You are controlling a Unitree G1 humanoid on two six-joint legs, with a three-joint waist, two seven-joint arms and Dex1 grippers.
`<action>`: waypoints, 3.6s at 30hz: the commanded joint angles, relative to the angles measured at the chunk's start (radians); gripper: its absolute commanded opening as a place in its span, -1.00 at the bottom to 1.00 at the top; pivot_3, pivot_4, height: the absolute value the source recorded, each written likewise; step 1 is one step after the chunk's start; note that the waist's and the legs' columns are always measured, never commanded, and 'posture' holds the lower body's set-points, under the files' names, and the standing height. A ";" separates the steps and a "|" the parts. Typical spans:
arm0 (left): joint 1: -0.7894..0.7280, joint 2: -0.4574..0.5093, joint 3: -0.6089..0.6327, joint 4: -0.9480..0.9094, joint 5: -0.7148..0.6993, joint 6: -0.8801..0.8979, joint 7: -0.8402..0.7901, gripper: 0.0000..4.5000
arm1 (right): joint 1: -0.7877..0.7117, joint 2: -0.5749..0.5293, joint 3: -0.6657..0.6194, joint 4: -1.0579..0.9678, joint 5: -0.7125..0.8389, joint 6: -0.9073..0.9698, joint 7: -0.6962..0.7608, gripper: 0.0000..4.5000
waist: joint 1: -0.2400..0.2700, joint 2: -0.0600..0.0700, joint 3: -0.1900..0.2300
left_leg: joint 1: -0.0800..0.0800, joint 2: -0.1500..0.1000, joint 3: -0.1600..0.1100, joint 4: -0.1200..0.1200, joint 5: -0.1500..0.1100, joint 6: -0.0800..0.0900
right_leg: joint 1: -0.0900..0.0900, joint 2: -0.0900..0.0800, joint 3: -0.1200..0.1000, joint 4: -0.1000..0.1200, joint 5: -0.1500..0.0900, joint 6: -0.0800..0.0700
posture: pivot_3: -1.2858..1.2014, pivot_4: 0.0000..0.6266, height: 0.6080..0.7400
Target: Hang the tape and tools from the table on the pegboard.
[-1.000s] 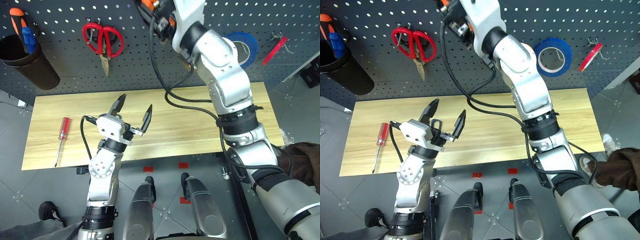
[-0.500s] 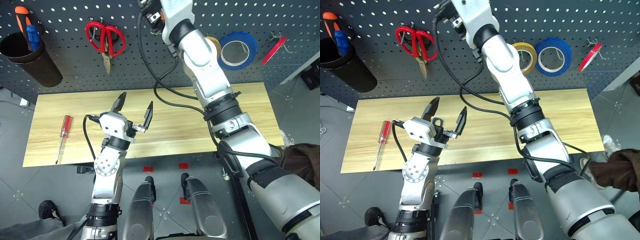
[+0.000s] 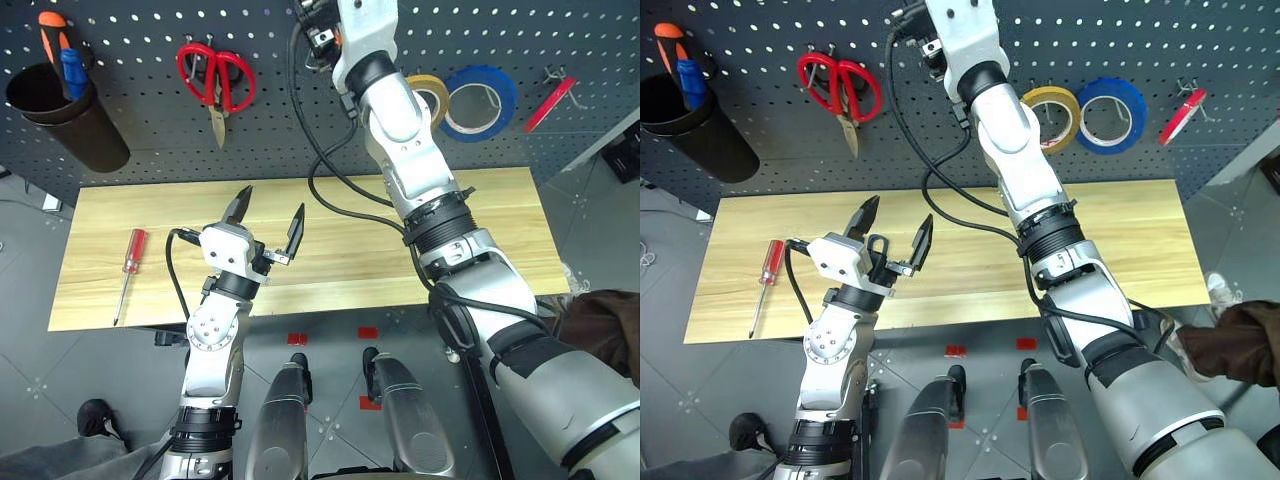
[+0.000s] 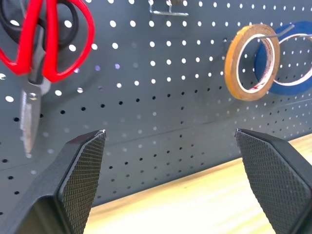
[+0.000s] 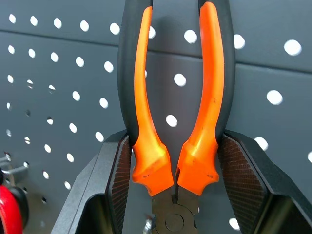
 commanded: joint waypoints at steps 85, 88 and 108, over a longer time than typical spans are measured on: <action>-0.063 0.147 0.096 -0.036 -0.034 0.665 0.089 1.00 | 0.602 -0.155 0.096 -1.097 -0.184 0.533 0.080 0.99 | -0.014 0.003 0.021 | 0.001 -0.002 -0.006 -0.002 0.007 0.000 | 0.000 0.000 0.002 0.005 -0.003 0.004 | -0.08 0.43 1.00; -0.087 0.206 0.137 -0.065 -0.063 0.843 0.090 1.00 | 0.682 -0.193 0.080 -1.220 -0.215 0.627 0.095 0.99 | -0.033 0.003 0.021 | 0.002 -0.001 -0.008 -0.002 0.009 -0.004 | 0.000 0.002 0.002 0.007 -0.005 0.007 | -0.08 0.39 1.00; -0.327 0.356 0.262 -0.040 -0.047 1.816 0.229 1.00 | 1.094 -0.385 0.302 -1.347 0.101 0.867 0.506 0.99 | -0.033 -0.001 0.018 | 0.010 0.000 -0.005 -0.006 0.014 -0.011 | 0.002 0.003 0.001 0.007 -0.004 0.009 | -0.02 0.34 1.00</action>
